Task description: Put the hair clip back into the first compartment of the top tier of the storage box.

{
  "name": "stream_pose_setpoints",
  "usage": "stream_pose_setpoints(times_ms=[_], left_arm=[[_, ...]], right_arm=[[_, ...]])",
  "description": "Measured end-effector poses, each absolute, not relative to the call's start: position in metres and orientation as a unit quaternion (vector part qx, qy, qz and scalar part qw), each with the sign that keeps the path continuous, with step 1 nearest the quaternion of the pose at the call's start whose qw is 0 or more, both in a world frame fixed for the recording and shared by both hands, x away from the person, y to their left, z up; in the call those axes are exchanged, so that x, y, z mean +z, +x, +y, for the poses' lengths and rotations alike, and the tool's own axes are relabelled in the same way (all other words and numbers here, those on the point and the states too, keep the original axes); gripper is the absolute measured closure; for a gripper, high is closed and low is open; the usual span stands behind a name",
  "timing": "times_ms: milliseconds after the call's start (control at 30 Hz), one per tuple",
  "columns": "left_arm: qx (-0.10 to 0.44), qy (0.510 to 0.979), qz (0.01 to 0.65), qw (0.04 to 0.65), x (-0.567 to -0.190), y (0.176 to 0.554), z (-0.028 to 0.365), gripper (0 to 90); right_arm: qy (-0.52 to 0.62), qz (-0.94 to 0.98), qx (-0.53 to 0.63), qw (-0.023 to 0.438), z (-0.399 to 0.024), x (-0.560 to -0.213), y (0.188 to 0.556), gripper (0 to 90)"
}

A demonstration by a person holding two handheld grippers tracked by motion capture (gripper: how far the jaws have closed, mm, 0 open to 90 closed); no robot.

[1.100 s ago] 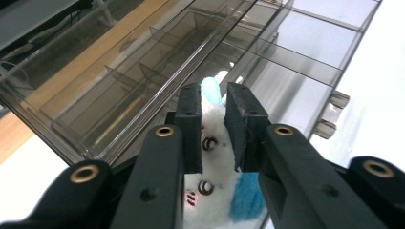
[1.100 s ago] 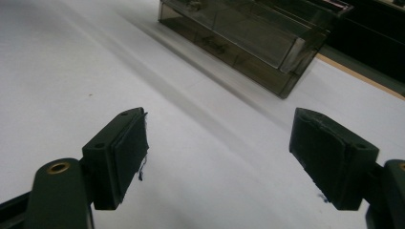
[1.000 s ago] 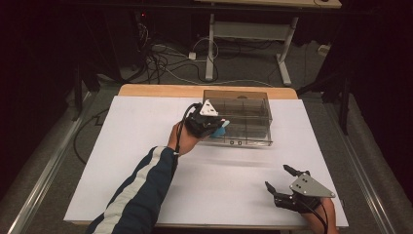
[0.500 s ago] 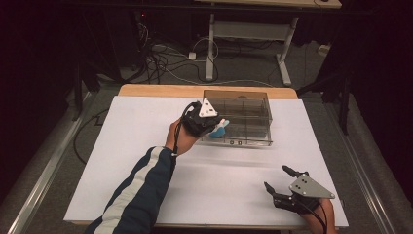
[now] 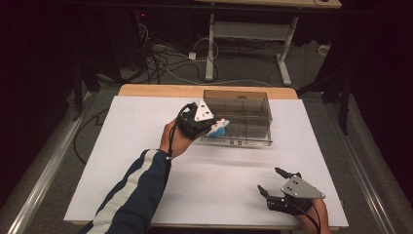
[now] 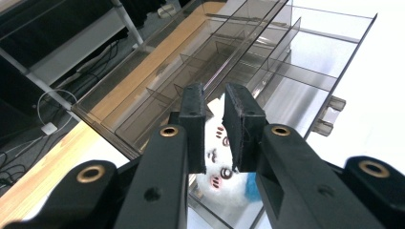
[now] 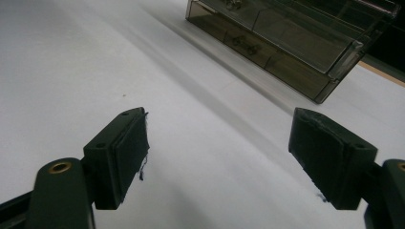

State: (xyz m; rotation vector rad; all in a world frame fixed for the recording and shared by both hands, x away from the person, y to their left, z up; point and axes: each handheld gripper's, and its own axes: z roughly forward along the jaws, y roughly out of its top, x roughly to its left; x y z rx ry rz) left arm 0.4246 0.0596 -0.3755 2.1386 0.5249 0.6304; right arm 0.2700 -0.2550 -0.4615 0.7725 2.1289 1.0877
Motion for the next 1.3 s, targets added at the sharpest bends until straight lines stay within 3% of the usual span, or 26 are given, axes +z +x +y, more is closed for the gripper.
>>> stream_pose_setpoints(times_ms=[200, 367, 433, 567, 1300], left_arm=[[0.258, 0.853, 0.196, 0.409, -0.376, 0.421, 0.061, 72.5], [0.259, 0.843, 0.206, 0.424, -0.380, 0.417, 0.063, 49.7], [0.285, 0.838, 0.205, 0.417, -0.382, 0.414, 0.063, 36.8], [0.286, 0.818, 0.211, 0.452, -0.385, 0.413, 0.070, 28.7], [0.315, 0.821, 0.151, 0.451, -0.385, 0.371, 0.082, 21.0]], right_arm=[[0.289, 0.807, 0.414, 0.307, -0.251, -0.461, 0.269, 21.8], [0.285, 0.810, 0.412, 0.305, -0.251, -0.463, 0.269, 21.8], [0.283, 0.808, 0.416, 0.306, -0.252, -0.461, 0.269, 21.8], [0.297, 0.801, 0.426, 0.296, -0.256, -0.460, 0.274, 21.8], [0.285, 0.803, 0.417, 0.315, -0.252, -0.461, 0.270, 21.9]])
